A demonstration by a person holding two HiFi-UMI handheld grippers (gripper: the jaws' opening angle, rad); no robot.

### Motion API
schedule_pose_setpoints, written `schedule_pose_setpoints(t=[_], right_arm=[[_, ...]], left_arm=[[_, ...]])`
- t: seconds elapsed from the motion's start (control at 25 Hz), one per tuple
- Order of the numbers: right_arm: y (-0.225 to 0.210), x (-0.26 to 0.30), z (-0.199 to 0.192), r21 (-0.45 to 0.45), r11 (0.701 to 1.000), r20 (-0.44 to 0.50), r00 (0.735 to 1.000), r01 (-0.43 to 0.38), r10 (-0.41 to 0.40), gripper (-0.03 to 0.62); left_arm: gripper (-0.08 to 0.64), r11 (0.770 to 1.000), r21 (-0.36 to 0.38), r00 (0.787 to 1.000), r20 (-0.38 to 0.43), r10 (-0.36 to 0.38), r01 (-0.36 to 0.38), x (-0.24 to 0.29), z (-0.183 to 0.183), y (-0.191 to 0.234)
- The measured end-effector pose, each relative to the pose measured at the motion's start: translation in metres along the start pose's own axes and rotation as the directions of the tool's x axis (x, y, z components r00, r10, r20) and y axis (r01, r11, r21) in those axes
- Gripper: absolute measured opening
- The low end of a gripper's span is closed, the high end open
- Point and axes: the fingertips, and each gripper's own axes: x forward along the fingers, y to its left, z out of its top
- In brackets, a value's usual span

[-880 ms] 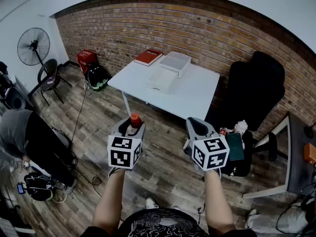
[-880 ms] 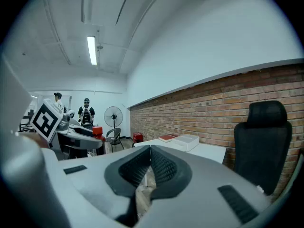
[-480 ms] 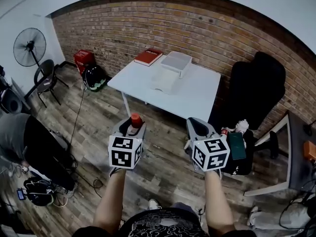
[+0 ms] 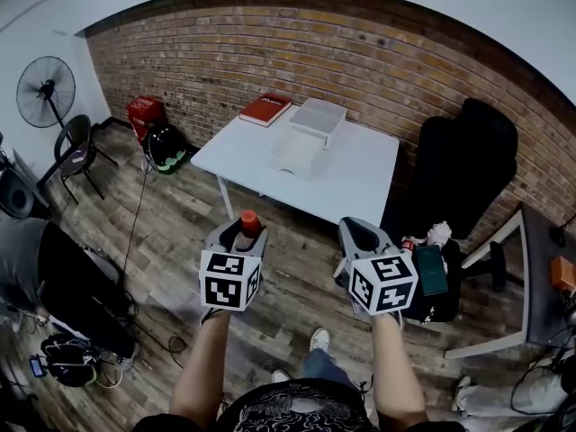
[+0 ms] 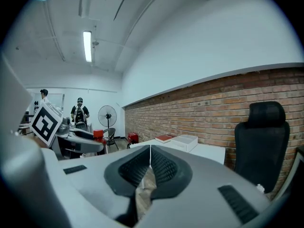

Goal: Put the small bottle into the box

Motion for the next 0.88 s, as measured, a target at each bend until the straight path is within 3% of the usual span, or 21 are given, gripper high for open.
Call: schedule_pose_setpoints(t=[0.32, 0.88], right_arm=[[-0.018, 0.040, -0.001, 0.008, 1.000, -0.005, 1.000, -0.024, 0.024, 0.021], [-0.097, 0.122, 0.016, 0.010, 0.998, -0.016, 0.997, -0.070, 0.070, 0.021]], left_arm=[[0.216, 1.000, 0.002, 1.000, -0.016, 0.011, -0.011, 0.036, 0.007, 0.015], [0.216, 0.999, 0.017, 0.998, -0.041, 0.041, -0.040, 0.142, 0.048, 0.023]])
